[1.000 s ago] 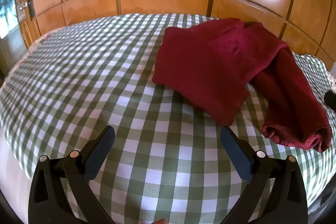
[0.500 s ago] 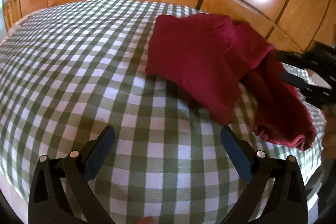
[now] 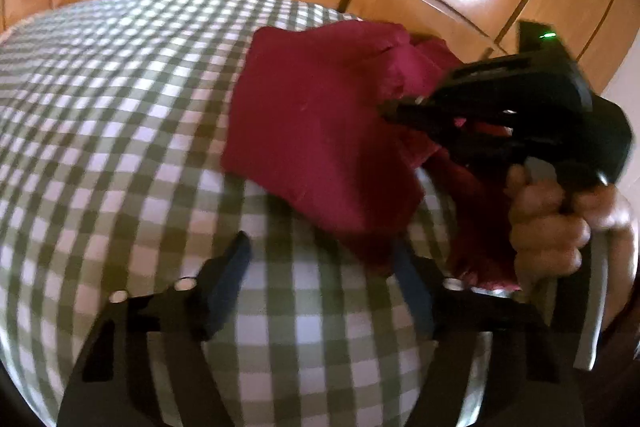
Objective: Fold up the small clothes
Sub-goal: 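Grasp the red sweater with the left tool while the right tool grasps it too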
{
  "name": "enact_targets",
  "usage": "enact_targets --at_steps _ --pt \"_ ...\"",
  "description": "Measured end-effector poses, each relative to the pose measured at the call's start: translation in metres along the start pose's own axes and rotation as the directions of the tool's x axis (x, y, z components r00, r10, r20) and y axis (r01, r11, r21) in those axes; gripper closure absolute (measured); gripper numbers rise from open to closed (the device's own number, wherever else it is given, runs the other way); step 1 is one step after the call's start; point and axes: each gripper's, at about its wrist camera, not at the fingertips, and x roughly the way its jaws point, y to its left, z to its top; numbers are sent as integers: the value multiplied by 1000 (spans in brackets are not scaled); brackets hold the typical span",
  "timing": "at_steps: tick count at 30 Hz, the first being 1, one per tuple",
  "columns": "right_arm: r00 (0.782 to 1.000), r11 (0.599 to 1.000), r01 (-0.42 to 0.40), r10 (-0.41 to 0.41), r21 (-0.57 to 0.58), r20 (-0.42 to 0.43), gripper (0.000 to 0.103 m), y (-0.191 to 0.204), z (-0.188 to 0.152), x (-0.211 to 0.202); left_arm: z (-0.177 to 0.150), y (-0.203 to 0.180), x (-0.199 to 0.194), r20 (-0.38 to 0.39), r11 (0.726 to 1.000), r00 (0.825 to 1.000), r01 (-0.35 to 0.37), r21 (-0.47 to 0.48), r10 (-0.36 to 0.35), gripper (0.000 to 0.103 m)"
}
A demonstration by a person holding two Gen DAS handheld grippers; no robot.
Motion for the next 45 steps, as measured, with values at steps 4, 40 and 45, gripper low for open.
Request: enact_targets --at_steps 4,40,45 --pt "986 981 85 -58 -173 156 103 25 2 -55 14 0 10 -12 999 999 42 -23 -42 39" --pt "861 923 383 -341 -38 376 98 -50 47 -164 74 159 -28 137 841 990 89 -533 -18 29" --pt "616 754 629 -631 188 471 93 -135 87 -250 69 165 -42 118 860 992 25 -510 41 27"
